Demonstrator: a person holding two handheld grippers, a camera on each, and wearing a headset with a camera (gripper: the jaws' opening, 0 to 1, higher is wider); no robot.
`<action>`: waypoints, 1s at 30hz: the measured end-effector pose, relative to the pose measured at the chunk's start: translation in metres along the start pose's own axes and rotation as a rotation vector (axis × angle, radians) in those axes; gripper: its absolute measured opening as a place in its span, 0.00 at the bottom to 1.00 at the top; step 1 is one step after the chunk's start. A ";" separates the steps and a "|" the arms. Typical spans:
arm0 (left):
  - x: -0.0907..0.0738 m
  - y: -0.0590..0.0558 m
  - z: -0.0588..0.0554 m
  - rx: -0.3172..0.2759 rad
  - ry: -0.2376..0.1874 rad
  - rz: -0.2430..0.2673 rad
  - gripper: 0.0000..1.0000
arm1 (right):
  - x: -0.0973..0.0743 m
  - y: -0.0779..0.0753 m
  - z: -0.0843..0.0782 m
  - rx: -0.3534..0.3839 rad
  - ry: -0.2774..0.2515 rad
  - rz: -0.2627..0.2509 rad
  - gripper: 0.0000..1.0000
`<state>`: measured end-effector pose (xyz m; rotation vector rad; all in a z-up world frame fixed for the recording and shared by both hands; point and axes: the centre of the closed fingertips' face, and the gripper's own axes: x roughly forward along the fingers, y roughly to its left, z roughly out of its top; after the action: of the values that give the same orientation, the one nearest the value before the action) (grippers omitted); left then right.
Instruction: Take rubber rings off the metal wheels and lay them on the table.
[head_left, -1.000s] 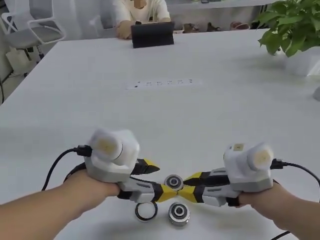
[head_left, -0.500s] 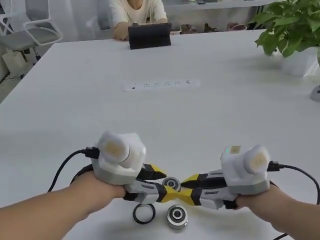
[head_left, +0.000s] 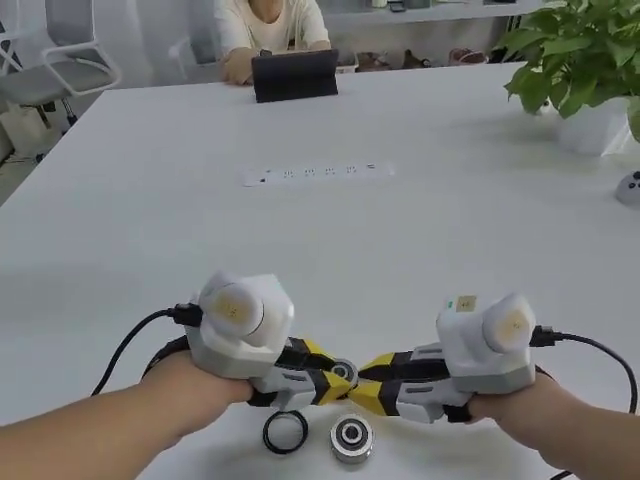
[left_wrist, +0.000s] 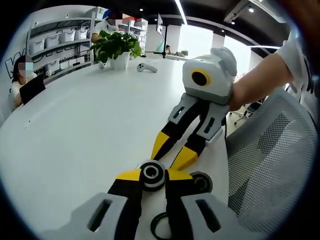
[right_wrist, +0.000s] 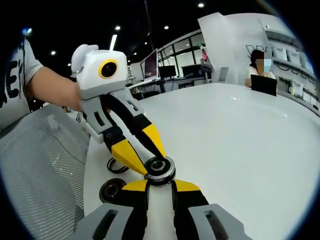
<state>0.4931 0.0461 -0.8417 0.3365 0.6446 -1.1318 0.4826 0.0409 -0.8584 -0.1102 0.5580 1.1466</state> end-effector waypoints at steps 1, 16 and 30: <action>0.000 0.001 0.000 0.000 0.001 0.006 0.08 | 0.000 0.000 0.000 -0.001 0.001 0.000 0.15; 0.001 0.000 0.000 0.099 0.009 0.034 0.07 | 0.000 -0.001 -0.001 -0.008 0.012 -0.009 0.12; 0.002 0.001 0.000 0.094 0.009 0.047 0.07 | -0.002 -0.005 -0.003 0.021 0.030 -0.024 0.00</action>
<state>0.4943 0.0449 -0.8424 0.4350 0.5895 -1.1188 0.4855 0.0358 -0.8608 -0.1164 0.5941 1.1167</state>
